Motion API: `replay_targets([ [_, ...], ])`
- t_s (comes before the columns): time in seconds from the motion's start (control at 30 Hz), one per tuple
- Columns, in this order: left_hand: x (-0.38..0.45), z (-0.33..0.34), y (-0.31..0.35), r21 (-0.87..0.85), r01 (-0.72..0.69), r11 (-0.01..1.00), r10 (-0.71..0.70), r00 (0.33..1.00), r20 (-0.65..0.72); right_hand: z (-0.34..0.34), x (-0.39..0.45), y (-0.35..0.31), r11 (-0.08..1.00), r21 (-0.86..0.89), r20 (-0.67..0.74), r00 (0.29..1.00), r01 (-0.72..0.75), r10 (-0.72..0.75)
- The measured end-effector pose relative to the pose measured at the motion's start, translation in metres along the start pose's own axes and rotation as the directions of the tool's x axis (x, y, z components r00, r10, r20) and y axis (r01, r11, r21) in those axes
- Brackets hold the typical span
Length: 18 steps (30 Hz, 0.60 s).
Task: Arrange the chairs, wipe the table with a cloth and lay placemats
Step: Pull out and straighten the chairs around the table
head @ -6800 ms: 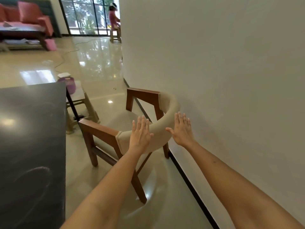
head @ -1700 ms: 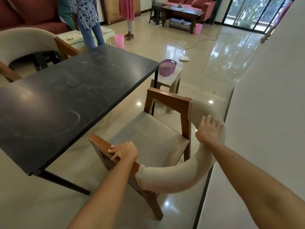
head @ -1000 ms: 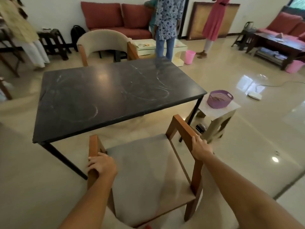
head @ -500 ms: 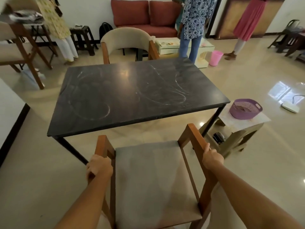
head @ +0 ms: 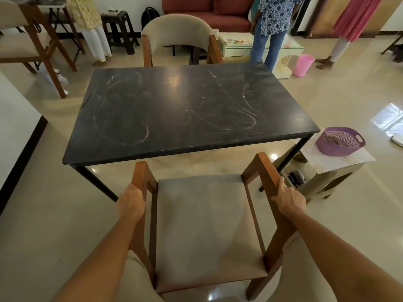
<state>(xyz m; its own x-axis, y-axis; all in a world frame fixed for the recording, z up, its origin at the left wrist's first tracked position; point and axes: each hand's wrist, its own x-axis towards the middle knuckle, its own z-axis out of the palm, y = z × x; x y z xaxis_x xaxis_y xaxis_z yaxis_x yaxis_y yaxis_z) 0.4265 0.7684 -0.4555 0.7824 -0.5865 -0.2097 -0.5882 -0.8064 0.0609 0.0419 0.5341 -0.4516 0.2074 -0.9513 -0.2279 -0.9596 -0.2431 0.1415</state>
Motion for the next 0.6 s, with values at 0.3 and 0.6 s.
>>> replay_targets([
  [0.3, 0.008, 0.012, 0.019, -0.06, 0.046, 0.997, -0.049, 0.997, -0.06, -0.003, 0.039, 0.014, 0.999, -0.002, -0.02, 0.999, 0.041, -0.041],
  [0.6, 0.014, 0.012, 0.037, -0.098, 0.064, 0.993, -0.07, 0.996, -0.06, -0.009, 0.066, 0.017, 0.998, -0.018, -0.033, 0.997, 0.064, -0.065],
])
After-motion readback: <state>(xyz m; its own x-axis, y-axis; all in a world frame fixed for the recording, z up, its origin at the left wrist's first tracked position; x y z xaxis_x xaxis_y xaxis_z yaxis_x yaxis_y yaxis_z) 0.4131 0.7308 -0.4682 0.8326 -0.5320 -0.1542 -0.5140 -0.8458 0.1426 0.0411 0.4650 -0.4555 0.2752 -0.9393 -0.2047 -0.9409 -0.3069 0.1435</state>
